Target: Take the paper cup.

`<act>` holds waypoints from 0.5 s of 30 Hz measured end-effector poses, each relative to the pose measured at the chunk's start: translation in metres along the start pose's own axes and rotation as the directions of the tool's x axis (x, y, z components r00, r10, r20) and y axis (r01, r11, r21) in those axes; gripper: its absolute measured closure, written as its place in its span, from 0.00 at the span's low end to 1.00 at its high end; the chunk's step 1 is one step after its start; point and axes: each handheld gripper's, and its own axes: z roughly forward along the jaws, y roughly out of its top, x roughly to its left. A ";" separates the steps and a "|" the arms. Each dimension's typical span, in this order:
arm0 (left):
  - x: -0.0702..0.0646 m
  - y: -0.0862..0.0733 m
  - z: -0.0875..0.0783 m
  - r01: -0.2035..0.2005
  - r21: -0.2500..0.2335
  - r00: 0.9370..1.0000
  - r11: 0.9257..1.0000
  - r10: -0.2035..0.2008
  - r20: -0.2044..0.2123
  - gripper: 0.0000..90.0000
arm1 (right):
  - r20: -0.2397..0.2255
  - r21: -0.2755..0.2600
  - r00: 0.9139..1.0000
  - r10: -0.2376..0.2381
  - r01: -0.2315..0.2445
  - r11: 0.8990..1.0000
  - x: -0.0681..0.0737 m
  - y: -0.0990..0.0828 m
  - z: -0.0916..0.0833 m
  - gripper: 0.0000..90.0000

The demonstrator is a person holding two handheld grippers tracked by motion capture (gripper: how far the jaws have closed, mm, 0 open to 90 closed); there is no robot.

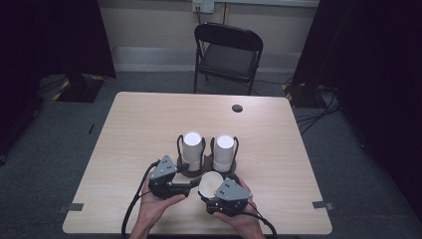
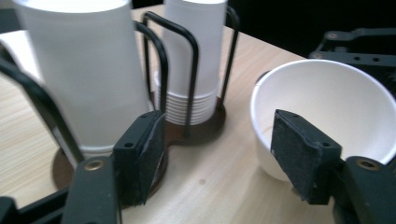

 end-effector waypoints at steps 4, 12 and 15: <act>0.005 -0.005 -0.002 0.017 -0.005 1.000 1.000 -0.017 -0.010 0.30 | 0.014 -0.004 1.000 0.021 -0.021 1.000 -0.004 -0.003 -0.003 0.26; 0.011 -0.017 -0.005 0.044 -0.018 0.998 0.999 -0.045 -0.044 0.24 | 0.023 -0.027 0.996 0.083 -0.082 0.996 -0.013 -0.008 -0.009 0.26; 0.014 -0.023 -0.007 0.046 -0.035 0.997 0.998 -0.048 -0.058 0.20 | 0.031 -0.036 0.994 0.102 -0.101 0.994 -0.019 -0.010 -0.012 0.26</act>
